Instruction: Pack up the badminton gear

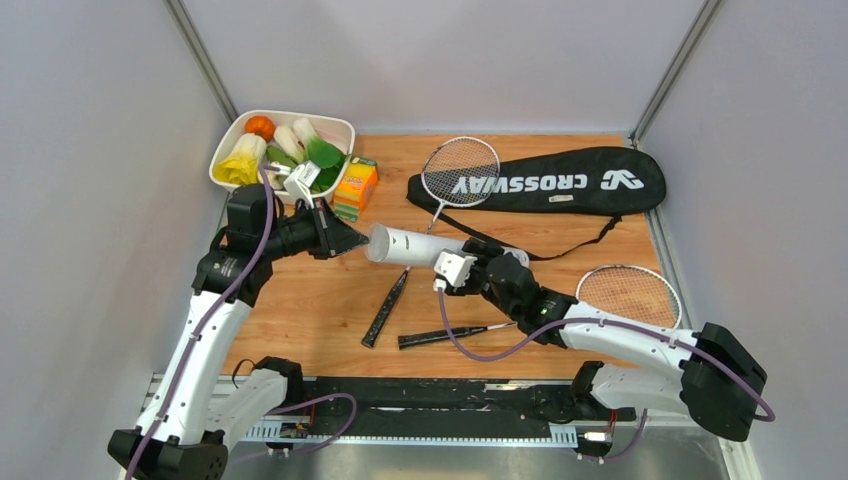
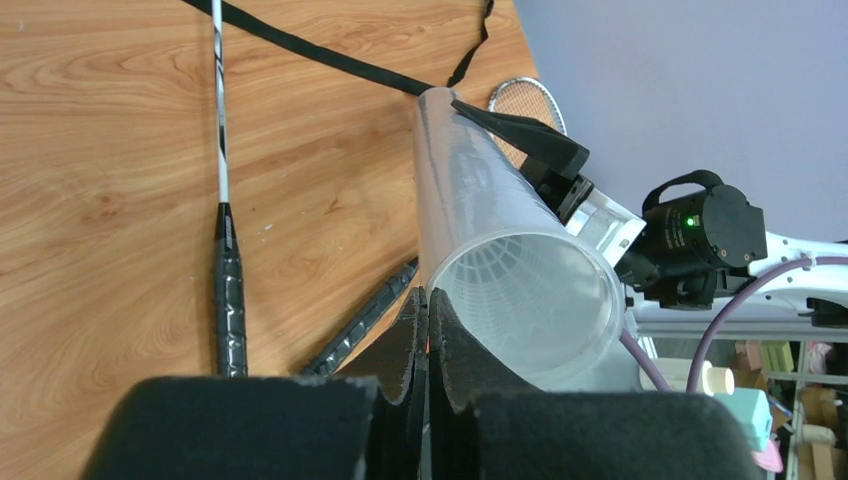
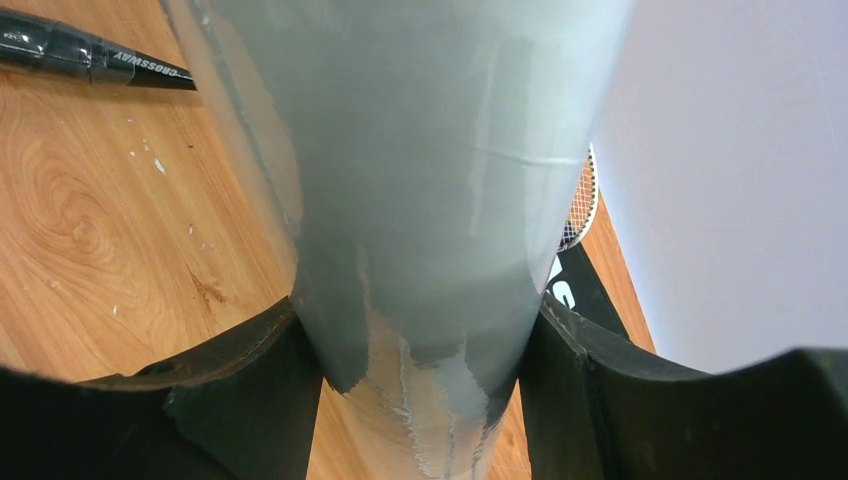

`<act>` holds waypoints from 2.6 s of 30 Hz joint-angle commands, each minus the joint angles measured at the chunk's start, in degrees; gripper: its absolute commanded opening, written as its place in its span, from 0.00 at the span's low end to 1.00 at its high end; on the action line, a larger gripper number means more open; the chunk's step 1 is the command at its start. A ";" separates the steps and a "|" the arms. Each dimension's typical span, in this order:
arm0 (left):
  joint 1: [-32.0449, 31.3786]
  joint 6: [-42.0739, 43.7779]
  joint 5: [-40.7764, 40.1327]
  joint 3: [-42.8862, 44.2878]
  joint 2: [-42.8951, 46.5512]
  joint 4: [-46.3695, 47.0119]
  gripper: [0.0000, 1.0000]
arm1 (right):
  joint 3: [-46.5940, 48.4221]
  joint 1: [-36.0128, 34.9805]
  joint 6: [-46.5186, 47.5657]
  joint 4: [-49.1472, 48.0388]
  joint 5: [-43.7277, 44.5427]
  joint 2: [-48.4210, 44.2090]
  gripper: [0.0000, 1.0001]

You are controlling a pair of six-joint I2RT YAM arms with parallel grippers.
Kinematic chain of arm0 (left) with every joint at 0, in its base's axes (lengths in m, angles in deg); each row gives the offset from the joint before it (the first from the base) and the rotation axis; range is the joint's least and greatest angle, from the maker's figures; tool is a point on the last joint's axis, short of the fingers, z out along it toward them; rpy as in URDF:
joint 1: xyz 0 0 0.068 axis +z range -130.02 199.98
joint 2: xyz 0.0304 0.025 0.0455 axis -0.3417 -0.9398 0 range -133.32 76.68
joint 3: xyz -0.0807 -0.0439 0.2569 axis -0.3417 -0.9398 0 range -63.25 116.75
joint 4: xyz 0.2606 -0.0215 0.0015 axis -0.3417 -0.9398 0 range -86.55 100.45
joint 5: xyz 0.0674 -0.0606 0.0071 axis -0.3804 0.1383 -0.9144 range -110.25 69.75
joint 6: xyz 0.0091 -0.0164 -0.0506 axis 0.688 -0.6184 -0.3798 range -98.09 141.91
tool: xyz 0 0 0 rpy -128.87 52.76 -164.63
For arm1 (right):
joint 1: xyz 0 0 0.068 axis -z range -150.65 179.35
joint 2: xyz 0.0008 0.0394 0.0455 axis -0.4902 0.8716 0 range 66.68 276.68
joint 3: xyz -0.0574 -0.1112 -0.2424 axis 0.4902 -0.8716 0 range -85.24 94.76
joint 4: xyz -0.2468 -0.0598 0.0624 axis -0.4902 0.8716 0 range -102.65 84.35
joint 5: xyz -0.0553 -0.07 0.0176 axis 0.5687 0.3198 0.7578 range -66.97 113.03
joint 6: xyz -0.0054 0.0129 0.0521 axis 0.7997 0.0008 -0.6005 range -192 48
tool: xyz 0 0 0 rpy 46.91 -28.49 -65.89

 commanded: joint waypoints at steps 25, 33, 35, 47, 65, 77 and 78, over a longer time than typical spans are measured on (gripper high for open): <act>-6.32 6.38 -15.28 4.65 -3.09 -9.04 0.00 | 5.76 -1.72 -0.03 -4.78 1.37 3.05 0.59; -8.68 6.99 -23.49 5.41 -4.39 -10.58 0.00 | 6.72 -3.24 -0.69 -4.74 1.30 4.72 0.59; -9.81 7.06 -25.32 5.59 -5.05 -10.73 0.00 | 7.53 -3.84 -0.85 -4.41 1.68 5.73 0.59; -10.49 7.40 -28.93 9.91 -5.04 -14.49 0.27 | 8.20 -4.49 -1.73 -4.17 2.71 7.29 0.60; -10.46 6.00 -21.98 13.73 -2.65 -15.61 0.33 | 8.41 -4.38 -2.19 -4.12 2.53 8.00 0.60; -10.43 4.31 -17.73 6.96 -2.49 -10.98 0.28 | 10.62 -4.57 -1.92 -3.71 1.88 9.40 0.59; -10.46 4.21 -17.62 6.58 -2.77 -10.19 0.28 | 10.80 -4.66 -1.84 -3.71 1.79 9.45 0.59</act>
